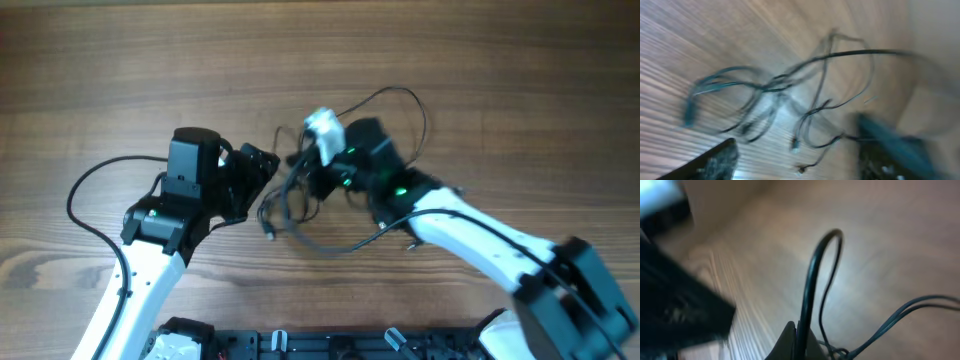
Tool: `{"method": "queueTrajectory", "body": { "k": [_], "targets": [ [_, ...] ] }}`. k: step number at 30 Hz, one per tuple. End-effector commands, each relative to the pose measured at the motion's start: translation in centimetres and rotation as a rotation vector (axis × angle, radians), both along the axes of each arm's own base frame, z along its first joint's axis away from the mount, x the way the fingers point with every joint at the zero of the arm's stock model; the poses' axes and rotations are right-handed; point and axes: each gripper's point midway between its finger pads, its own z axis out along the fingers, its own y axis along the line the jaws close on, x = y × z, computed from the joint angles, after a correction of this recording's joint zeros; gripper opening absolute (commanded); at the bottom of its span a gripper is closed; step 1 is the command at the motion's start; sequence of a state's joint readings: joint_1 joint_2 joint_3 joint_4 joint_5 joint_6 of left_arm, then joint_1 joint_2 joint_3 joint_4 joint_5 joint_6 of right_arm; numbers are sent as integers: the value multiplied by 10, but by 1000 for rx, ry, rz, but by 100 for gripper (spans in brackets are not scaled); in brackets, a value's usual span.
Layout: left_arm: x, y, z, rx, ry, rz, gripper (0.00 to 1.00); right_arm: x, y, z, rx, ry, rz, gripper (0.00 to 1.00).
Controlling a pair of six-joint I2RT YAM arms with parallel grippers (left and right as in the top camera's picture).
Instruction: Untangle cables
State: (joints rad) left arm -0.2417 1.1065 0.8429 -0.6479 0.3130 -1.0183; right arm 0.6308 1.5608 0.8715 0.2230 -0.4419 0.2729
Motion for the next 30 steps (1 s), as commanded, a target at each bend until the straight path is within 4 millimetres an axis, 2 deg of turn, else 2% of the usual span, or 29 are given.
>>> {"method": "queueTrajectory", "body": {
  "k": [1,4,12,18,23,28,30],
  "targets": [
    [-5,-2,2,48,-38,-93,91,-1,-11,44,88,-43,-17,4],
    [-7,-6,1,67,-47,-115,100,-9,-9,57,116,-55,17,4],
    [1,-28,-13,94,-48,-172,100,-26,-6,76,171,-49,84,4],
    [22,-38,-40,58,23,-105,100,-31,-11,99,199,-102,87,4],
    [33,-43,-68,65,72,-105,100,-39,-19,137,241,-221,85,4],
    [32,-50,-104,93,150,-128,100,-39,-35,190,264,-397,21,4],
    [29,-50,-118,106,188,-131,100,-35,-51,216,259,-492,-54,4]
  ]
}}
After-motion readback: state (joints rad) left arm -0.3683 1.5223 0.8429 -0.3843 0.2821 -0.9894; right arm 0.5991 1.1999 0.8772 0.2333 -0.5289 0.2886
